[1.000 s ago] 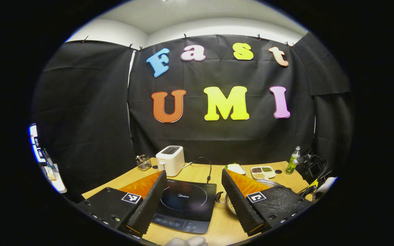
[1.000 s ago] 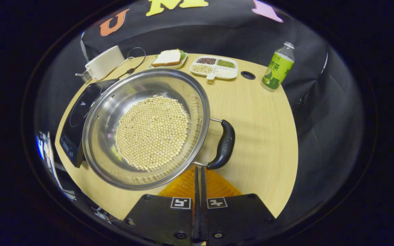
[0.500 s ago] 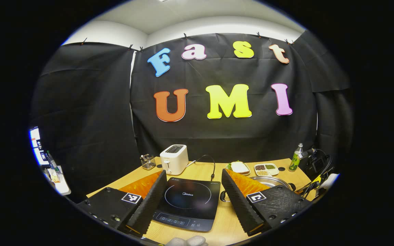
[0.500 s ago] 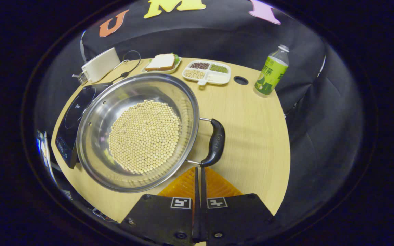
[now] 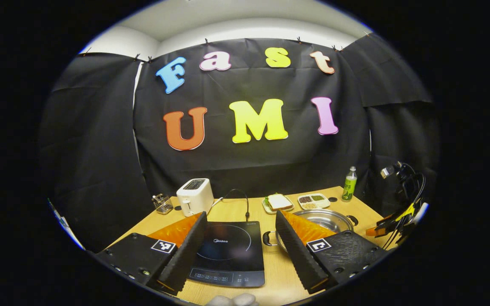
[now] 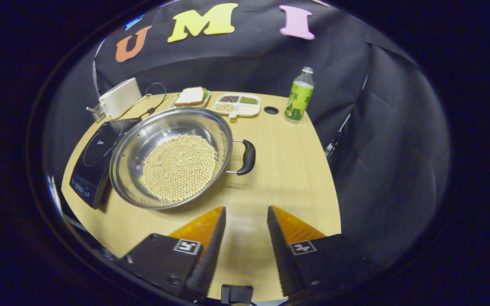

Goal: First push the handle of the pot to place it horizontally, then grasp the pot with both hands and set it on the induction cooktop.

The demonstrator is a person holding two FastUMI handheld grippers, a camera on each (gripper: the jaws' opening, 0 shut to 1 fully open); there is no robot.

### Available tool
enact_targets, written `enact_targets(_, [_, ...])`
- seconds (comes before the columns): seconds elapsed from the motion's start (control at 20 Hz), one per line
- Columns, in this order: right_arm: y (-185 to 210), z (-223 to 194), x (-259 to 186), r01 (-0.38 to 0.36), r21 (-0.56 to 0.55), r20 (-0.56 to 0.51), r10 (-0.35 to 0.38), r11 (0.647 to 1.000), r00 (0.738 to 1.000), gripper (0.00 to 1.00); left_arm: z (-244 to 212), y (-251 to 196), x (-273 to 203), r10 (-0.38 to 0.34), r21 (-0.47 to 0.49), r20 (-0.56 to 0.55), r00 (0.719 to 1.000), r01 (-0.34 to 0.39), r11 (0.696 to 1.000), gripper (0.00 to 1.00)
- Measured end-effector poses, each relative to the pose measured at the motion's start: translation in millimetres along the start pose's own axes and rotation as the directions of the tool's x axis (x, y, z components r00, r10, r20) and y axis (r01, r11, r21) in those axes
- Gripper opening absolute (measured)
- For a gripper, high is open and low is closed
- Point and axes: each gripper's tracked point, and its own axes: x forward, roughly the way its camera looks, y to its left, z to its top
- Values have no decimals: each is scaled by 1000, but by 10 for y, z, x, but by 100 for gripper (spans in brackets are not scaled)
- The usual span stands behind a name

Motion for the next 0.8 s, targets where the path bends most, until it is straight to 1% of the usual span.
enact_targets(0.05, [-4,4,-69,8,6,22,-9,1000,1000,75,-41,-24,28,-20,8,-8,1000,20,1000,96])
enact_targets(0.1, [-8,0,-130,16,8,40,-16,1000,999,80,-100,-61,61,-38,17,-21,999,38,999,96])
enact_targets(0.2, [-2,7,-206,21,17,65,-22,1000,998,86,-224,-113,118,-58,21,-45,997,59,998,96])
enact_targets(0.3, [33,20,-238,13,28,71,-15,1000,997,83,-358,-147,227,-63,-1,-69,996,63,998,96])
enact_targets(0.4, [62,90,-203,1,38,77,-4,999,997,83,-532,-247,390,-74,-25,-117,990,71,997,96])
enact_targets(0.5, [61,158,-119,-3,32,61,1,999,998,83,-711,-314,571,-77,-39,-172,982,72,997,97])
enact_targets(0.6, [106,295,-37,-35,15,69,33,999,997,85,-875,-378,763,-80,-49,-213,974,71,996,96])
enact_targets(0.65, [93,370,8,-38,1,73,37,999,997,83,-955,-413,865,-81,-55,-232,969,70,996,97])
enact_targets(0.75, [97,470,148,-57,-10,60,58,998,997,83,-1123,-471,1038,-73,-68,-274,959,56,996,97])
enact_targets(0.8, [131,502,204,-77,-1,49,77,997,996,86,-1189,-504,1121,-66,-71,-293,954,47,996,97])
